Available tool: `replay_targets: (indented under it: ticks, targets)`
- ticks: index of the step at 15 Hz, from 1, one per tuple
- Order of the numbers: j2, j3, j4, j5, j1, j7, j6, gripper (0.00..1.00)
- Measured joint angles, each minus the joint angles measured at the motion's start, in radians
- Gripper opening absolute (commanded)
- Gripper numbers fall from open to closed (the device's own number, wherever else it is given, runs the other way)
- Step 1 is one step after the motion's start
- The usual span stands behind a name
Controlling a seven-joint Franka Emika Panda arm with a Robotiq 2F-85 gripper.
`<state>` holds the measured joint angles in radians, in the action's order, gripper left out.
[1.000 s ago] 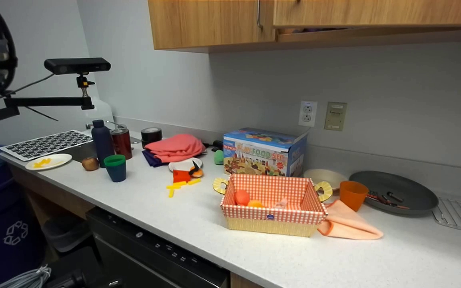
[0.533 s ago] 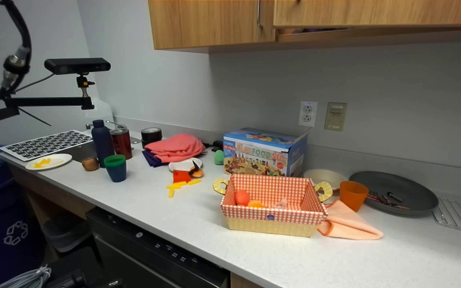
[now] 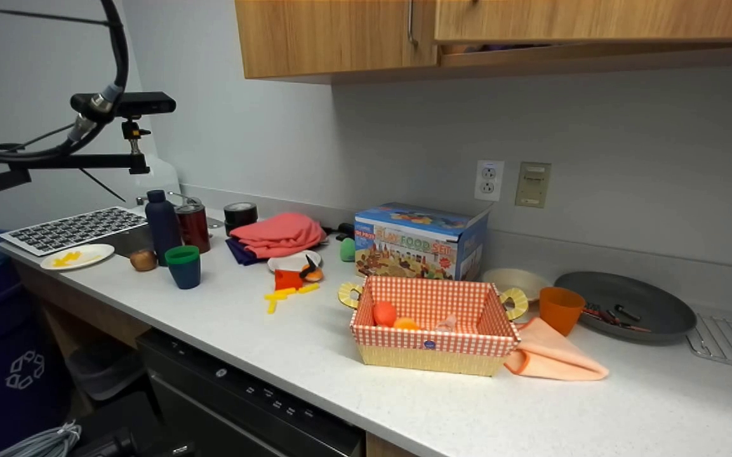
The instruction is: Open the top right cabinet door
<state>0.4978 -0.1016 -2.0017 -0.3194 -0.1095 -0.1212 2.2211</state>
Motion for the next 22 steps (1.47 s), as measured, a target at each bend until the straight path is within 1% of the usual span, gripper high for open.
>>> replay_targets:
  ticks: [3,6,9,11,14,17,22]
  targets:
    - [-0.048,0.000,0.055,-0.082,-0.026,-0.041,0.002,1.00]
    - [-0.061,0.000,0.072,-0.150,-0.062,-0.129,-0.009,1.00]
    - [-0.051,0.023,0.073,-0.154,-0.091,-0.194,-0.060,1.00]
    - [-0.037,0.058,0.070,-0.137,-0.097,-0.224,-0.094,1.00]
    - [-0.010,0.106,0.064,-0.128,-0.113,-0.260,-0.101,1.00]
    - [0.008,0.112,0.061,-0.139,-0.141,-0.289,-0.098,1.00]
    - [0.012,0.110,0.058,-0.139,-0.142,-0.295,-0.098,1.00]
